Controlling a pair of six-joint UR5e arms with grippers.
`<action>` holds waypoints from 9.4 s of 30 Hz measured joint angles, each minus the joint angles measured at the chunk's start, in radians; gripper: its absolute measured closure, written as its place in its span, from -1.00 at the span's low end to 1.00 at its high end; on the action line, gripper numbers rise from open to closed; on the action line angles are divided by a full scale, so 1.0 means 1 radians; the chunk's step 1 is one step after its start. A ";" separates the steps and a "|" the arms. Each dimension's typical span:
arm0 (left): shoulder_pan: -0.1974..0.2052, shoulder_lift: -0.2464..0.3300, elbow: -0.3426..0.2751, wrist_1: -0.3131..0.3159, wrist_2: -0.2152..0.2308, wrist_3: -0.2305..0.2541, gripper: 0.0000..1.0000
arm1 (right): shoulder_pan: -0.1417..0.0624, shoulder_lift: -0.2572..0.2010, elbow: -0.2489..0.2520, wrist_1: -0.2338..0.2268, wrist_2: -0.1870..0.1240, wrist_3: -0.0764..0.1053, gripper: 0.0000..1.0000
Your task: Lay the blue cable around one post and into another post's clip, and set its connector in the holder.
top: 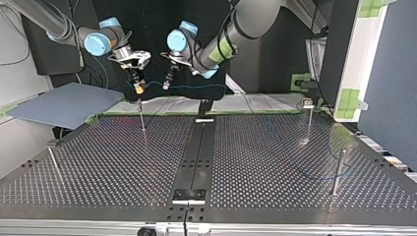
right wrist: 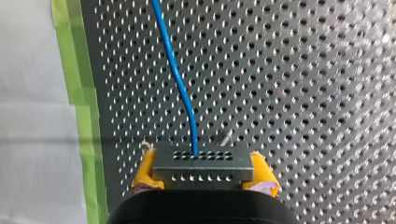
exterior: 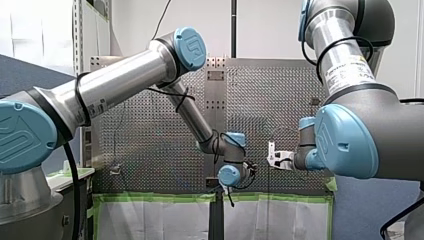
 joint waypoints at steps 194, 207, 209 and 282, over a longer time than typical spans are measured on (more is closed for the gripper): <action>-0.003 -0.255 0.563 -0.412 -0.003 -0.004 1.00 | -0.154 0.102 -0.185 0.116 -0.028 0.163 1.00; -0.007 -0.288 0.626 -0.457 -0.009 -0.007 1.00 | -0.165 0.102 -0.185 0.138 -0.006 0.159 1.00; -0.006 -0.288 0.636 -0.462 -0.009 -0.007 1.00 | -0.167 0.102 -0.185 0.136 0.000 0.159 1.00; -0.006 -0.187 0.513 -0.445 0.042 0.047 -0.87 | -0.155 0.104 -0.210 0.146 0.012 0.137 1.00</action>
